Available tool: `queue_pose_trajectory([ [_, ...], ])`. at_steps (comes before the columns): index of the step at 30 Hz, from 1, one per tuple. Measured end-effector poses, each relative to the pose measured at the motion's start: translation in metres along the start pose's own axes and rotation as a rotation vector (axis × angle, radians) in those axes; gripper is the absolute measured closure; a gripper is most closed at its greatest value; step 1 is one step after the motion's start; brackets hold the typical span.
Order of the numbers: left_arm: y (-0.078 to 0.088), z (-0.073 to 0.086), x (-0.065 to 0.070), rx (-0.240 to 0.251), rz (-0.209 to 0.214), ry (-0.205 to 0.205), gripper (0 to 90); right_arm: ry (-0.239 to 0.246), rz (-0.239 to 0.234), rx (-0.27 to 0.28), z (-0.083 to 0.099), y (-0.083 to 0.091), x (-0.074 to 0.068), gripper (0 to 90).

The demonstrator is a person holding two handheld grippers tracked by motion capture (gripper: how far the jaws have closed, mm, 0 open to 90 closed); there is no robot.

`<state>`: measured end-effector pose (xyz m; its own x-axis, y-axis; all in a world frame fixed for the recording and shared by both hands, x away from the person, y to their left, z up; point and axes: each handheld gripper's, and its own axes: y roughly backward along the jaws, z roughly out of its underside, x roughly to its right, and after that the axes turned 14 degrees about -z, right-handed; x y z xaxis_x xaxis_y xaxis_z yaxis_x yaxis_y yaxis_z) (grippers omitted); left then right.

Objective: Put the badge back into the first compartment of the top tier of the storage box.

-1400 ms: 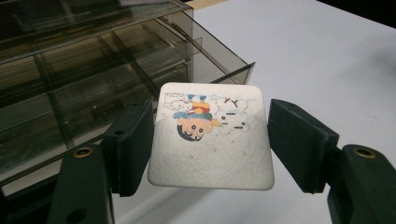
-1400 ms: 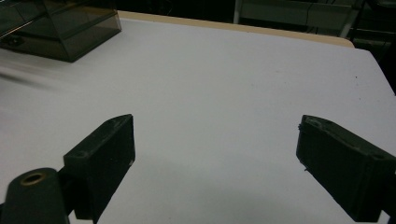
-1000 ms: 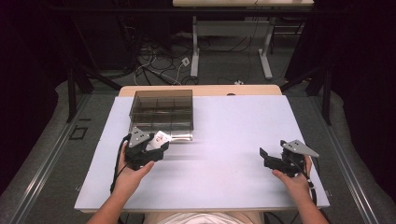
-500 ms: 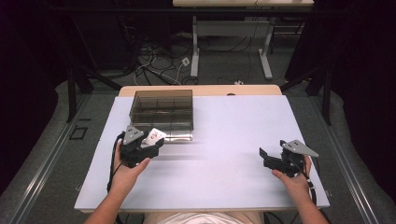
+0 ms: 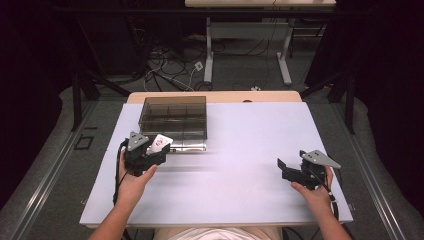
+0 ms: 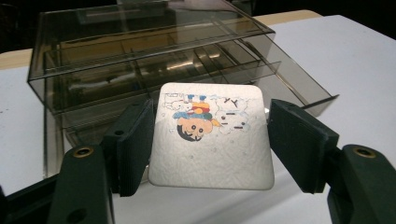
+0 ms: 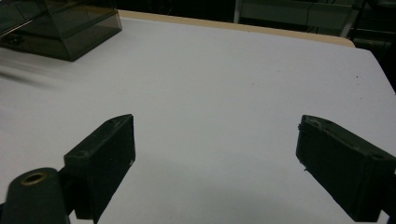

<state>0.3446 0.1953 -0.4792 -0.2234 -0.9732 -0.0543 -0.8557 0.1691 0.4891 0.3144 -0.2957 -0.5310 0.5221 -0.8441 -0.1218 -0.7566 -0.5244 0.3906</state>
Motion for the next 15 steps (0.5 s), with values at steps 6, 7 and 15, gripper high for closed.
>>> queue_pose_trajectory([
  [6,-0.002,-0.003,-0.005,-0.009,-0.040,0.044,33.3,0.000,0.000,0.000,0.000,-0.001,-0.001,11.7],
  [7,-0.003,-0.004,-0.005,-0.007,-0.047,0.055,33.3,0.000,-0.002,0.000,0.000,-0.001,-0.001,11.7],
  [15,-0.006,-0.006,-0.013,-0.027,-0.115,0.088,33.3,-0.003,-0.001,-0.001,0.000,0.000,-0.001,11.8],
])
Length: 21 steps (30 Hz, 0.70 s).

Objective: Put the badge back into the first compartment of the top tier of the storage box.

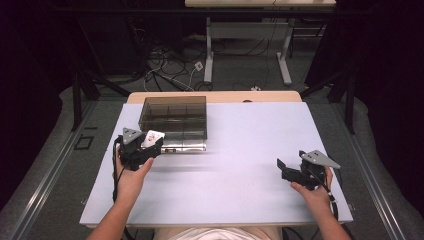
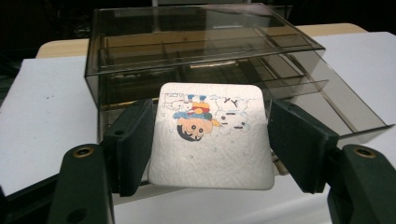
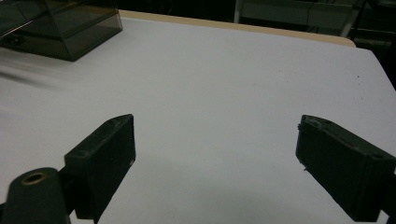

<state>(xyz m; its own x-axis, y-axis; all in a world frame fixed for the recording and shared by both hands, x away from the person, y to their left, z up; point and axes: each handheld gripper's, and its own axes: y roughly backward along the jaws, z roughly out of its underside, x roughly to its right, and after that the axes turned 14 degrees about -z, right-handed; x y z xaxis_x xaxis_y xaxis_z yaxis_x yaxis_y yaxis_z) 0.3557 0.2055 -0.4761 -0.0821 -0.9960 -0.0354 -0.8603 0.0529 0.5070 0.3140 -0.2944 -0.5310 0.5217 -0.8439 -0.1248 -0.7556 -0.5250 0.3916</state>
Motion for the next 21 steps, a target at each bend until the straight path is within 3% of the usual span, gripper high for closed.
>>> queue_pose_trajectory([
  [9,-0.009,0.000,-0.005,-0.011,-0.059,0.029,33.3,0.006,-0.001,-0.002,0.000,0.000,0.000,11.9],
  [21,-0.019,-0.001,-0.006,-0.026,-0.091,0.052,33.3,0.005,-0.006,0.002,0.001,-0.001,0.000,12.0],
])
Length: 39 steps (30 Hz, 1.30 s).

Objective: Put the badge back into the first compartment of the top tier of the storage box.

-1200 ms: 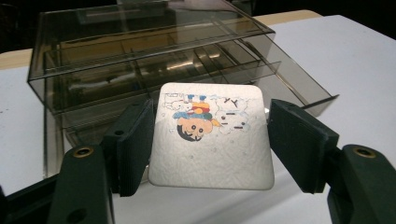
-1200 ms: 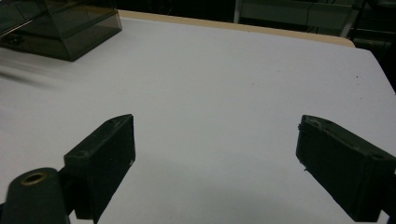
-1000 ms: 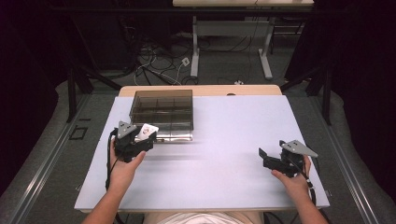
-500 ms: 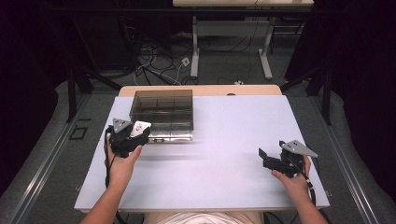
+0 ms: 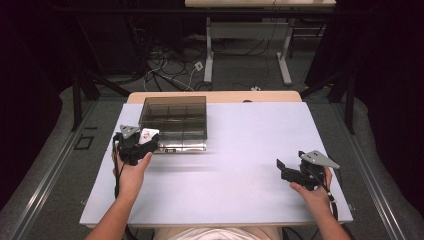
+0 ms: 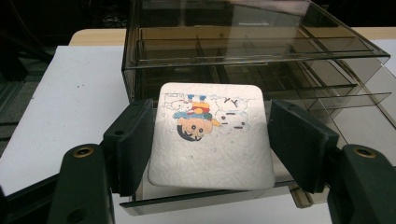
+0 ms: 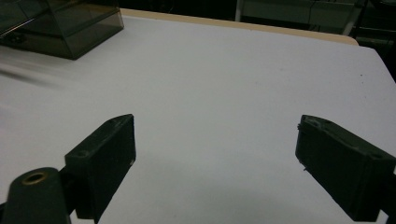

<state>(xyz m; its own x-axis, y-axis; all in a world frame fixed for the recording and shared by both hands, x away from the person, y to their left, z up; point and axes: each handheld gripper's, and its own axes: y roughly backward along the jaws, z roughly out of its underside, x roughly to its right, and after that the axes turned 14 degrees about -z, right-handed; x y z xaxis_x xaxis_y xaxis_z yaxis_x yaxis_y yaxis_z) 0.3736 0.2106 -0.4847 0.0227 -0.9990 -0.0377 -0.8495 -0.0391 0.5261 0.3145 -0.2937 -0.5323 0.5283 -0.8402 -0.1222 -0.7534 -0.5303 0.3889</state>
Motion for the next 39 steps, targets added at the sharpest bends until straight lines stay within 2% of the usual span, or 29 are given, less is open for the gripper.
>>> queue_pose_trajectory([
  [6,-0.005,0.000,0.001,-0.008,-0.013,-0.002,33.3,-0.009,0.000,0.003,0.000,0.000,-0.001,12.0],
  [7,-0.005,0.000,0.001,-0.009,-0.012,0.000,33.3,-0.010,-0.001,-0.038,-0.001,0.003,0.000,12.0],
  [8,-0.006,0.000,0.001,-0.010,-0.012,0.002,33.3,0.000,0.009,0.030,0.001,-0.002,0.000,12.0],
  [9,-0.006,0.000,0.001,-0.012,-0.013,0.002,33.3,-0.003,-0.002,-0.054,-0.001,0.004,0.000,12.0],
  [11,-0.006,-0.001,0.001,-0.015,-0.007,0.003,33.2,-0.001,0.000,-0.023,0.000,0.002,0.000,12.0],
  [14,-0.007,0.000,0.001,-0.016,-0.007,0.004,32.2,-0.010,0.001,-0.024,0.000,0.002,0.000,12.0],
  [17,-0.007,0.000,0.000,-0.011,-0.002,0.014,25.5,-0.006,0.001,-0.025,0.000,0.002,0.000,12.0],
  [18,-0.007,0.000,0.000,-0.007,-0.002,0.015,24.2,-0.003,-0.002,0.001,0.000,0.000,0.000,12.0],
  [23,-0.004,0.000,-0.003,0.009,0.001,0.020,19.6,-0.002,-0.002,0.000,0.000,0.000,0.000,12.0],
  [39,0.007,-0.002,-0.012,0.052,0.071,0.034,13.4,-0.001,0.000,0.000,0.000,0.000,0.000,12.0],
])
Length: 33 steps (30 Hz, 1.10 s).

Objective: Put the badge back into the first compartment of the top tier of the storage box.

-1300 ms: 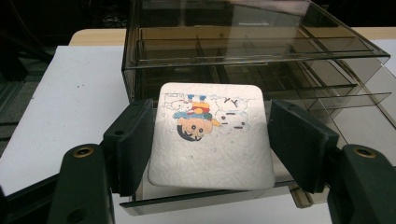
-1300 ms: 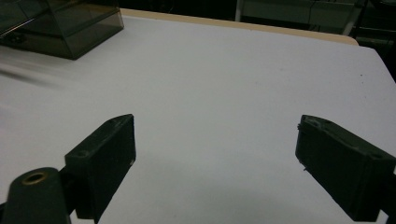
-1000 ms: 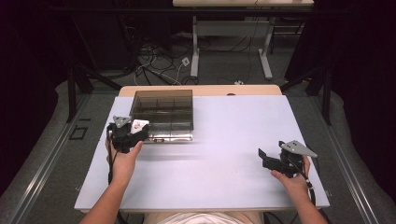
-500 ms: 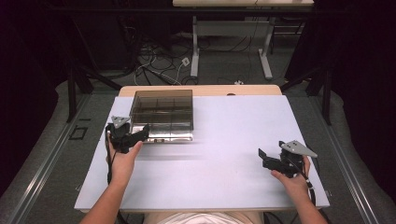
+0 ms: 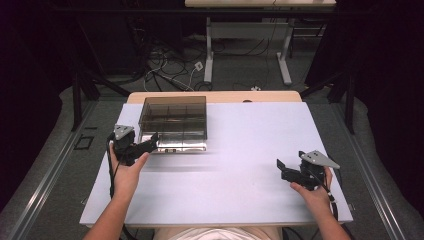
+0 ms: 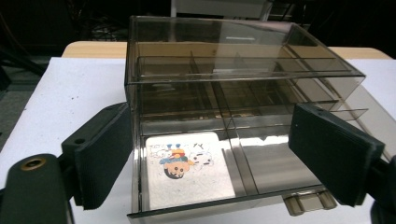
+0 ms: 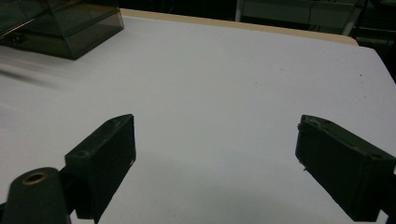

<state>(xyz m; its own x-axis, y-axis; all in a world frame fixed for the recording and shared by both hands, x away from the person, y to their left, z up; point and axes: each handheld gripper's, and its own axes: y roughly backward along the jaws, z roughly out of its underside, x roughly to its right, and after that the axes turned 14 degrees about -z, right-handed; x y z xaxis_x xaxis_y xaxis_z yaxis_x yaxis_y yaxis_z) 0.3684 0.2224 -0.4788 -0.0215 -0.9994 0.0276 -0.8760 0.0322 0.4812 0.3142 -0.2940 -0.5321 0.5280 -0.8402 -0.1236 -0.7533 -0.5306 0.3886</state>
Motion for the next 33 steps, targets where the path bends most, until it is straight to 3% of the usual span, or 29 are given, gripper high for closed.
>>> queue_pose_trajectory([
  [19,0.014,0.004,0.004,0.028,0.065,-0.046,0.4,0.001,-0.001,0.000,0.000,0.000,0.000,12.1],
  [29,0.026,0.009,-0.001,0.027,0.088,-0.071,0.3,0.005,0.001,0.002,0.000,0.000,0.000,12.1],
  [33,0.031,0.011,-0.005,0.032,0.100,-0.038,0.3,0.004,0.003,0.001,0.000,0.000,-0.001,12.2],
])
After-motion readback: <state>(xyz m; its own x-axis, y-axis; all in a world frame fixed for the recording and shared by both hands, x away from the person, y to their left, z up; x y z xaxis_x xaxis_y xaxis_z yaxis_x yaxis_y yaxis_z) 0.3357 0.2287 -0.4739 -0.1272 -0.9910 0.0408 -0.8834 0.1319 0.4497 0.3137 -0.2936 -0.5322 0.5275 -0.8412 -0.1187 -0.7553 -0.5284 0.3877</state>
